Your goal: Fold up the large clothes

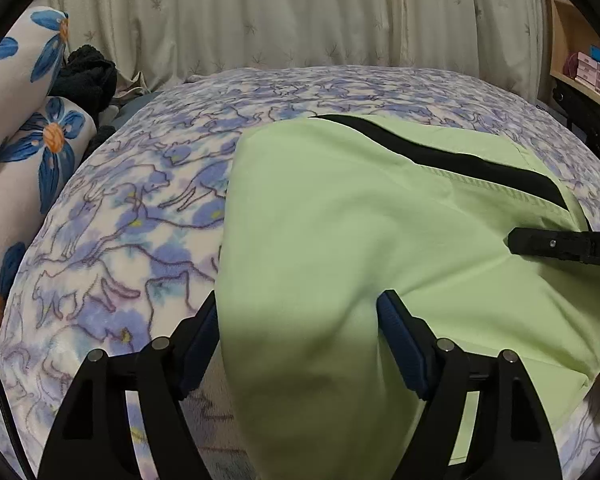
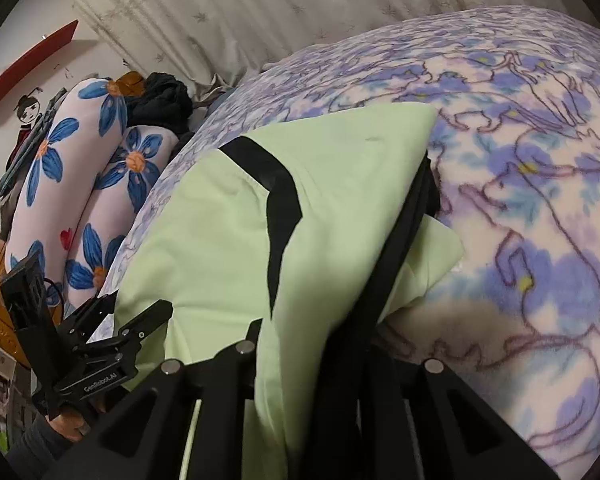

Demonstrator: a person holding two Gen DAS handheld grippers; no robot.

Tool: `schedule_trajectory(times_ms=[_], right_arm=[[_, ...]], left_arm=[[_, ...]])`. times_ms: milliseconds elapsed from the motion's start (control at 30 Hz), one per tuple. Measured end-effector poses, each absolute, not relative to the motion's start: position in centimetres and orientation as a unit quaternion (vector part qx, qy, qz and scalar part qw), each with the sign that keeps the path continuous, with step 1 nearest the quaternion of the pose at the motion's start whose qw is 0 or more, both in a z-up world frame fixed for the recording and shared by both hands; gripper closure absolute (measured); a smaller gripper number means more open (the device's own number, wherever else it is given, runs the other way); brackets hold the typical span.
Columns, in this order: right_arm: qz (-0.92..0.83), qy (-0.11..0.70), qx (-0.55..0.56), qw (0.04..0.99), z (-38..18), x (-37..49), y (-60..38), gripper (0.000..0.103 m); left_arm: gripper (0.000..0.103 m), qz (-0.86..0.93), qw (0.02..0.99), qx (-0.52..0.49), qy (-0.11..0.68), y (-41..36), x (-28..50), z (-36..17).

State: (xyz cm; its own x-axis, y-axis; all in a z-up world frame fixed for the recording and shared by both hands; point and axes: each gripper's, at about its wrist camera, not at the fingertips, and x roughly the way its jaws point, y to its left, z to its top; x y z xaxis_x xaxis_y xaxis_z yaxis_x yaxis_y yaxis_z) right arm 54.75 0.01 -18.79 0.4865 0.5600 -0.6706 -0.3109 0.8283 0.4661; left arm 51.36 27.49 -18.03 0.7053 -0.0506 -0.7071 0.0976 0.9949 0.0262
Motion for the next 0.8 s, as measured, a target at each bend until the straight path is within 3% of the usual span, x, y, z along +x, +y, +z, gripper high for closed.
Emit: schedule_trajectory(times_ms=[233,333,400,467,567,600,633,667,700,733,800], right_arm=[[0.267,0.329,0.019,0.906,-13.5,51.6,3.3,0.092],[0.239,0.372,0.05,0.896,-15.6,53.0,1.9,0.091],[0.213,0.421,0.075,0.878,-17.7,53.8,0.3,0.084],[0.204,0.432,0.101,0.873,-18.0,53.4,-1.4,0.061],[0.189,0.414,0.107,0.884,-16.3,51.7,-3.4,0.051],[0.187,0.407,0.102,0.888,-15.6,51.2,-3.6,0.051],[0.185,0.396,0.094,0.894,-14.8,50.5,-3.7,0.051],[0.181,0.388,0.087,0.899,-14.2,49.8,-3.6,0.051],[0.176,0.38,0.075,0.905,-13.6,49.3,-3.2,0.051],[0.163,0.367,0.057,0.914,-12.8,48.3,-2.8,0.051],[0.152,0.339,0.052,0.927,-11.6,46.9,-2.2,0.051]], left_arm=[[0.033,-0.004,0.94,0.047,0.338,27.0,48.7,-17.0],[0.029,-0.005,0.936,0.012,0.352,28.3,49.0,-17.2],[0.024,-0.015,0.929,-0.009,0.371,28.9,49.1,-17.2],[0.024,-0.019,0.923,0.002,0.383,29.0,48.8,-16.8],[0.025,0.009,0.924,0.039,0.38,29.1,47.8,-15.4],[0.028,0.017,0.923,0.042,0.381,29.2,47.5,-15.0],[0.041,0.024,0.921,0.039,0.387,29.4,47.2,-14.6],[0.063,0.022,0.917,0.026,0.398,29.7,47.0,-14.3],[0.071,0.013,0.912,0.009,0.409,29.8,46.8,-14.2],[0.078,0.005,0.907,-0.01,0.421,29.7,46.5,-14.1],[0.079,-0.004,0.907,-0.027,0.42,29.0,45.6,-13.8]])
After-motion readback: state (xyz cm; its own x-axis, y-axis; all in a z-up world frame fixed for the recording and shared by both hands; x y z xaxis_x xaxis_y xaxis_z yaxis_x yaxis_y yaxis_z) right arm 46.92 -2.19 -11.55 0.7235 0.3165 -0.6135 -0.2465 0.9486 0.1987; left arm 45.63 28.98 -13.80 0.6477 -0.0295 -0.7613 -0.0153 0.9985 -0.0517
